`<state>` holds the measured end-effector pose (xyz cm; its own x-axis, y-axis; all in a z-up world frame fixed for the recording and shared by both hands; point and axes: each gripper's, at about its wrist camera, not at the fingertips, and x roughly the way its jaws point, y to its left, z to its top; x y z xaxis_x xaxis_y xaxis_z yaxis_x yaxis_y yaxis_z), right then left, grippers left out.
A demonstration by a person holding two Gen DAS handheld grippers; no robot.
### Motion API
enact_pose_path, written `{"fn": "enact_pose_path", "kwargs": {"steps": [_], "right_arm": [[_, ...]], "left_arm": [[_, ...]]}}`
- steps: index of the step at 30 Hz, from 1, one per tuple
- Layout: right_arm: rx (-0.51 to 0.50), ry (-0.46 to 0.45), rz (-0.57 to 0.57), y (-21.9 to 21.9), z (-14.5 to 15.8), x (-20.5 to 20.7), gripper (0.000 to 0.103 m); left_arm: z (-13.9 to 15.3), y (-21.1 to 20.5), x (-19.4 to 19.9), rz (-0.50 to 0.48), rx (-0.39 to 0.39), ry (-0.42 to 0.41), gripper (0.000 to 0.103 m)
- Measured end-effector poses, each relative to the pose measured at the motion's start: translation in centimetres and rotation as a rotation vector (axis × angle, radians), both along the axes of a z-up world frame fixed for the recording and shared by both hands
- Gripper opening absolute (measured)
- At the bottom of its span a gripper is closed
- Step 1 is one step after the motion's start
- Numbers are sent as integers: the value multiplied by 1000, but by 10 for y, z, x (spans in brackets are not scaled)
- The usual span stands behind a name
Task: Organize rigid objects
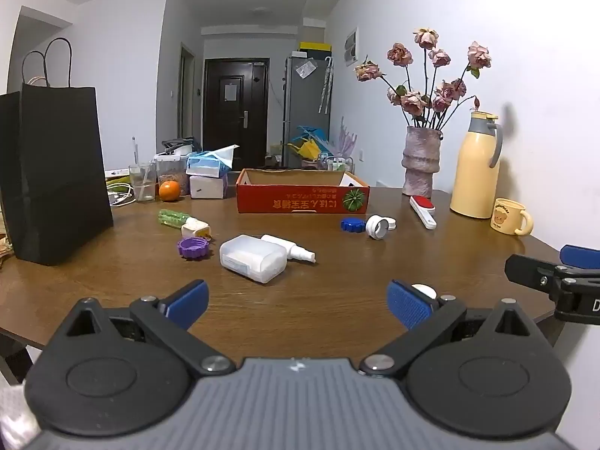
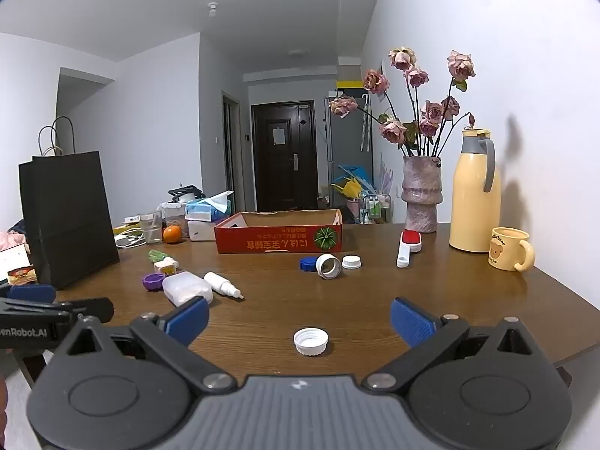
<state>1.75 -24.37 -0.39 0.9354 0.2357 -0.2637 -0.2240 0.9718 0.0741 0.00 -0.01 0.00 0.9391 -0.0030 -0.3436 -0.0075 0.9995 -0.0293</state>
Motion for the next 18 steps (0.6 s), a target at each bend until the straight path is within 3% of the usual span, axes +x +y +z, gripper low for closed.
{"fn": "enact_pose_path", "kwargs": {"steps": [18], "right_arm": [[5,1,0,-1,0,-1,103]], "left_arm": [[2,-1,-1,0,-3,3,103]]}}
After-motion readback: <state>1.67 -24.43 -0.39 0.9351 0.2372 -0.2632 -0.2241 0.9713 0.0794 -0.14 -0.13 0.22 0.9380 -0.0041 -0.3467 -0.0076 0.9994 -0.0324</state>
